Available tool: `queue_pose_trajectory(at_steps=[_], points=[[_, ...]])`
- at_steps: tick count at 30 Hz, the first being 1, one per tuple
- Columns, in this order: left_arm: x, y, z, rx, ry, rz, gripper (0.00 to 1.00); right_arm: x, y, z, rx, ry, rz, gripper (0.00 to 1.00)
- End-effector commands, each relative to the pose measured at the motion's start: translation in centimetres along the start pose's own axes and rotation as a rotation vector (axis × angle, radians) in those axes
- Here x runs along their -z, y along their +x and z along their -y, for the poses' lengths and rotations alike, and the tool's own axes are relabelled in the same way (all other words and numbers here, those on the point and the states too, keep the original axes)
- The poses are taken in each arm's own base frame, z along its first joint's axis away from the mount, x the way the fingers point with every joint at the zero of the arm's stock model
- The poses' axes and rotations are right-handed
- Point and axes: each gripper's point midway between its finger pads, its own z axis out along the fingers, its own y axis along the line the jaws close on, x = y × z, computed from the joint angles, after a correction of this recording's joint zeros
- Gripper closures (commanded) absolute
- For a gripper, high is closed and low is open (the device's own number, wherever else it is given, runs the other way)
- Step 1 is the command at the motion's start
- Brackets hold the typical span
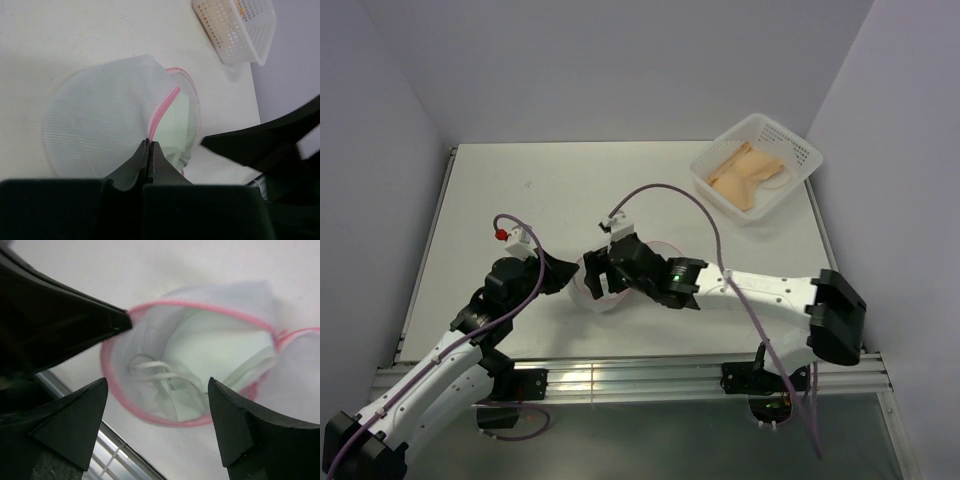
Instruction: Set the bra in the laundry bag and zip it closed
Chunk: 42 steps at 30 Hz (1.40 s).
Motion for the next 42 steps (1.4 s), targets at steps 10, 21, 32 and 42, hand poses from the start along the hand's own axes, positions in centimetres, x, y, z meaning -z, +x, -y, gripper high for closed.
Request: queue_pose_trajectory(at_steps=[10,21,32,42], points=[[0.4,-2.0,1.1,-0.016,0.028,0.075,1.0,5.1,-5.5,8.5,-0.185,0.015,0.127,0.2],[0.2,-3.0,2.7,-0.004,0.081,0.102,1.0,2.6,4.7,23.5,-0.389,0.494,0.071,0.42],[-0.3,-2.4,2.0,-0.013,0.062,0.082,1.0,-0.8,7.4,23.0,-0.42,0.445,-0.042,0.81],[1.5,-5.1,5.0,-0.021,0.107,0.121,1.0,15.0,-9.2,14.6,-0.305,0.271,0.471,1.0]])
